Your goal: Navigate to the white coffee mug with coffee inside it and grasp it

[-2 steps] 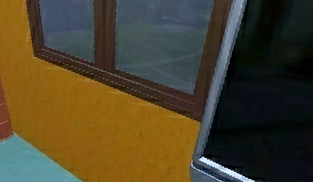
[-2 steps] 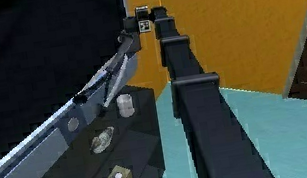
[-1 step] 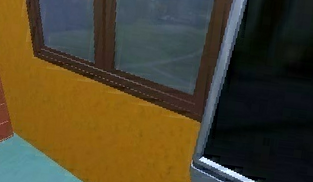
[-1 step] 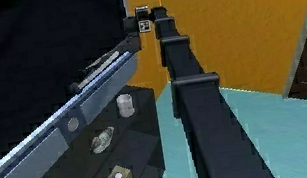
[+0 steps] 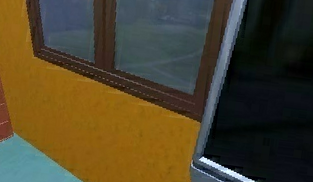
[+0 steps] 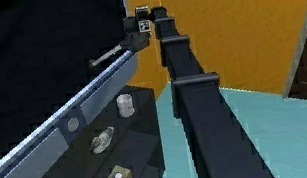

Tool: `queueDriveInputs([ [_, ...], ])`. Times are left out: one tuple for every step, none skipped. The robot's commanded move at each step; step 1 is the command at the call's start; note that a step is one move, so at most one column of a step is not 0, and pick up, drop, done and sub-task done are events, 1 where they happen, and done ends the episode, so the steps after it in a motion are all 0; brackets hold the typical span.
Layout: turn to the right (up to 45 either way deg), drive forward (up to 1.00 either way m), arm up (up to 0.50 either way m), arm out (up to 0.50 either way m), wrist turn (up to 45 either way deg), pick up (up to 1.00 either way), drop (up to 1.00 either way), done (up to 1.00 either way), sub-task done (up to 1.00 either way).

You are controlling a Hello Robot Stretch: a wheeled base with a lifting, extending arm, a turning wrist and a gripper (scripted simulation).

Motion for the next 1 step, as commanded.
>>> queueDriveInputs([
  [0.0, 0.0, 0.0, 0.0, 9.0, 0.0, 0.0, 0.0, 0.0],
])
